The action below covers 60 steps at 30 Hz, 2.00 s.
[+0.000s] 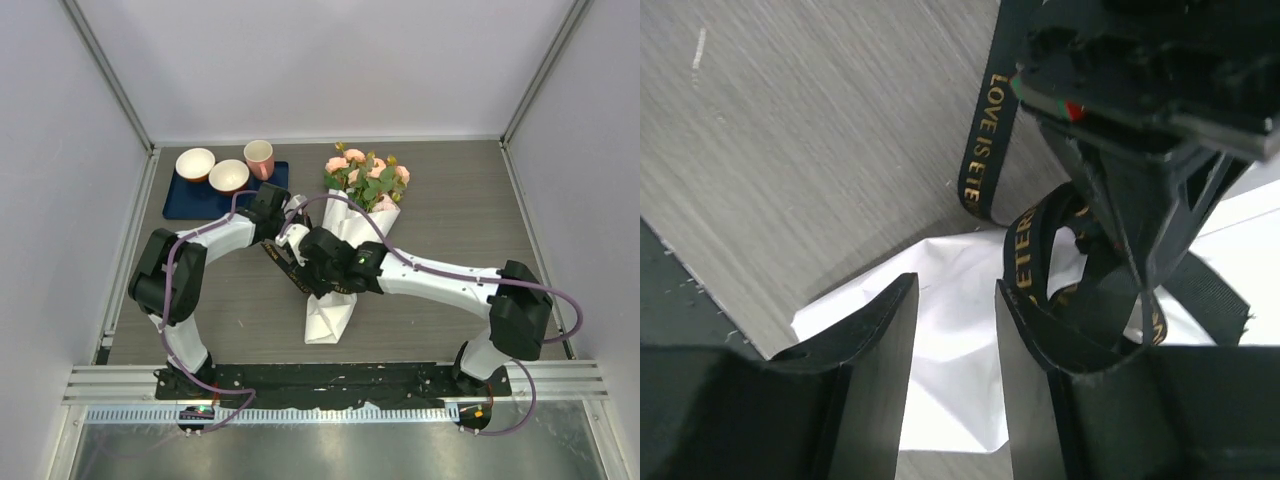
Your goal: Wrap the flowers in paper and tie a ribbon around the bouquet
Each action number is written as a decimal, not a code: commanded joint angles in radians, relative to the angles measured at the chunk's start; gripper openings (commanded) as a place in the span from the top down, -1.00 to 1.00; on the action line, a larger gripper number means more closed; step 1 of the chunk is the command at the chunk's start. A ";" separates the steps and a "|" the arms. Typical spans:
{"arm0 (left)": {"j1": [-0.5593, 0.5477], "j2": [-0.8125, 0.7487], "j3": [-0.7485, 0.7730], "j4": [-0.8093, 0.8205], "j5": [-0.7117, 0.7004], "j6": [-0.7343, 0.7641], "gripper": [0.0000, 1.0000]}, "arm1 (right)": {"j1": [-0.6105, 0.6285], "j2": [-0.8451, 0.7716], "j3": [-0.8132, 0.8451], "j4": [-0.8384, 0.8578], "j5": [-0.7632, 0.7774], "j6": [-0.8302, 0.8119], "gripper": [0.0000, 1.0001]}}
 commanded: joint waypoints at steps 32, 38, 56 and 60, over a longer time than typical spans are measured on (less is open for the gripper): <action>0.007 0.047 0.030 0.048 0.026 0.000 1.00 | 0.024 -0.096 0.045 -0.076 0.078 0.164 1.00; 0.007 0.038 0.044 0.056 0.035 -0.012 1.00 | 0.002 -0.097 0.030 -0.106 0.111 0.238 1.00; 0.007 0.041 0.044 0.063 0.029 -0.026 1.00 | -0.027 -0.425 -0.161 -0.141 0.072 0.423 1.00; 0.007 0.030 0.039 0.054 0.008 -0.022 1.00 | -0.031 -0.422 -0.148 -0.479 0.563 0.847 1.00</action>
